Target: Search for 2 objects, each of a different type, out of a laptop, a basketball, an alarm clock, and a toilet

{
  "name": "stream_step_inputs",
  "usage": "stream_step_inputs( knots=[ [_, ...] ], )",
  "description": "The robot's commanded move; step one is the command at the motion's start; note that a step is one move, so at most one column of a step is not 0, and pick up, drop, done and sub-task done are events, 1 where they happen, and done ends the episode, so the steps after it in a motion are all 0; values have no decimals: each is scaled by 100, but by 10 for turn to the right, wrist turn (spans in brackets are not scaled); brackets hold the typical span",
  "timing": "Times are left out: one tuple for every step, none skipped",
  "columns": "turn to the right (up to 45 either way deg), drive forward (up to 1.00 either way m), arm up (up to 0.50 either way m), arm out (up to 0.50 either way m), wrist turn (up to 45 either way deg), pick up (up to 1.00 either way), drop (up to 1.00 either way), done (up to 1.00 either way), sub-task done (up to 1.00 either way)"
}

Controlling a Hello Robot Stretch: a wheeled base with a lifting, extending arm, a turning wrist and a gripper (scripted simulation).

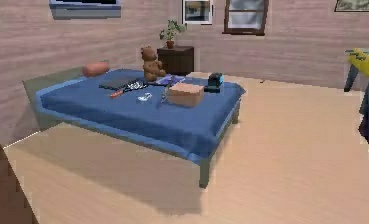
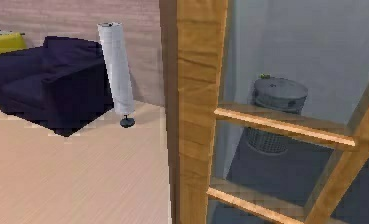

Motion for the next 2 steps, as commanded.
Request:
stream_step_inputs(
  knots=[
    [0,70,0,0,0,0,0,0,0],
    [-450,0,0,0,0,0,0,0,0]
  ],
)
